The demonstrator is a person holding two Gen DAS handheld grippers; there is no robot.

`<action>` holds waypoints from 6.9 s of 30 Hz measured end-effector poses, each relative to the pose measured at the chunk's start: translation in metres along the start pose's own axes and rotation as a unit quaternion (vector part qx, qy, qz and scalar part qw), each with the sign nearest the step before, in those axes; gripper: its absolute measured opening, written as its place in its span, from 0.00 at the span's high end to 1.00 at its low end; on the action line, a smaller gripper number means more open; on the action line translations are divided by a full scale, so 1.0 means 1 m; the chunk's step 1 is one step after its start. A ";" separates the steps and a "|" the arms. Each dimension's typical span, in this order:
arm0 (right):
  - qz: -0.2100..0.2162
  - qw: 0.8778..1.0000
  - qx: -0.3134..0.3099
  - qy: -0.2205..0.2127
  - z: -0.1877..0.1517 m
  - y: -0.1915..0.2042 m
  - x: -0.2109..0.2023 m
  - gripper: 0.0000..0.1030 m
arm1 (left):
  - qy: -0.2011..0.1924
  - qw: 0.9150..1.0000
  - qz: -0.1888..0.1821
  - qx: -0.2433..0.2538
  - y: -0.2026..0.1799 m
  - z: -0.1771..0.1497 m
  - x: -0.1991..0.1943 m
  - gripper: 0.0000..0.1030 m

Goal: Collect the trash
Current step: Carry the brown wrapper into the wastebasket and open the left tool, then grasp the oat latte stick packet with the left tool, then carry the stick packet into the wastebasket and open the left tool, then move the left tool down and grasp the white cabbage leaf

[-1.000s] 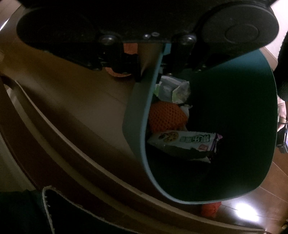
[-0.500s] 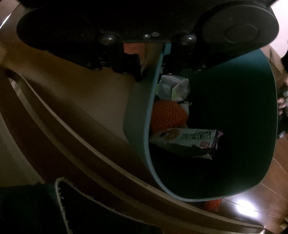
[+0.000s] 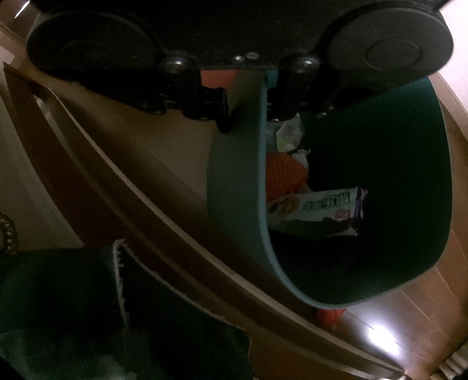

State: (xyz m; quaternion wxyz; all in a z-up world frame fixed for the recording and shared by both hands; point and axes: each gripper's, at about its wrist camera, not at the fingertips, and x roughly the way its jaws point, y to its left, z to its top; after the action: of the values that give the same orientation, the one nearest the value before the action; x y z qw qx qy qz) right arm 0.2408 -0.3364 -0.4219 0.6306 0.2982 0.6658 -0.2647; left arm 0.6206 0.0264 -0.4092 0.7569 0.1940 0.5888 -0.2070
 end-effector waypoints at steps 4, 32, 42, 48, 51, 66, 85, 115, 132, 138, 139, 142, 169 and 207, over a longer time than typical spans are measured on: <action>0.000 1.000 -0.021 -0.002 -0.003 0.006 -0.012 0.88 | -0.005 0.999 -0.011 0.052 -0.032 -0.018 -0.050 0.70; 0.049 0.996 -0.069 0.031 -0.031 0.080 -0.041 0.88 | 0.139 0.971 -0.042 0.191 -0.193 -0.083 -0.023 0.70; 0.041 0.997 -0.059 0.039 -0.034 0.075 -0.030 0.88 | 0.144 0.971 -0.080 0.171 -0.183 -0.085 -0.025 0.29; 0.031 0.998 -0.045 0.042 -0.030 0.060 -0.015 0.88 | 0.136 0.972 -0.107 0.158 -0.169 -0.077 -0.030 0.18; 0.026 0.998 -0.033 0.046 -0.030 0.046 -0.005 0.88 | 0.114 0.975 -0.127 0.146 -0.153 -0.069 -0.040 0.18; 0.002 0.998 0.033 0.052 -0.024 -0.010 0.050 0.88 | 0.027 0.994 -0.029 0.101 -0.106 0.051 0.151 0.18; 0.022 0.993 0.087 0.072 -0.031 -0.027 0.080 0.87 | 0.056 0.998 -0.002 0.040 -0.096 0.075 0.367 0.46; 0.005 0.993 0.106 0.059 -0.033 -0.033 0.070 0.87 | 0.052 0.998 0.017 0.042 -0.074 0.070 0.339 0.81; 0.010 0.997 0.047 0.053 0.002 0.052 0.041 0.88 | 0.024 0.997 -0.038 0.070 -0.007 0.060 0.085 0.81; 0.009 0.998 0.006 0.065 0.026 0.106 0.052 0.88 | 0.032 0.994 -0.063 0.084 -0.008 0.048 0.028 0.81; 0.010 0.998 -0.003 0.064 0.029 0.116 0.053 0.88 | 0.034 0.993 -0.065 0.089 -0.011 0.046 0.023 0.81; 0.005 0.997 -0.039 0.060 0.034 0.149 0.053 0.88 | 0.045 0.990 -0.080 0.108 -0.023 0.040 0.012 0.81; 0.028 0.993 -0.100 0.064 0.021 0.221 0.044 0.88 | 0.147 0.969 -0.086 0.178 -0.090 0.026 0.055 0.25; -0.027 0.995 0.062 0.079 -0.018 0.021 0.072 0.88 | 0.078 0.976 -0.100 0.174 -0.184 0.037 0.225 0.23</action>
State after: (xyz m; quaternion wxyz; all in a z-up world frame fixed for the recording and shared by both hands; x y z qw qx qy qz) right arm 0.2420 -0.3050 -0.4917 0.5490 0.3389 0.7034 -0.2984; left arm 0.6004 -0.1665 -0.6286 0.6386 0.2782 0.6173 -0.3656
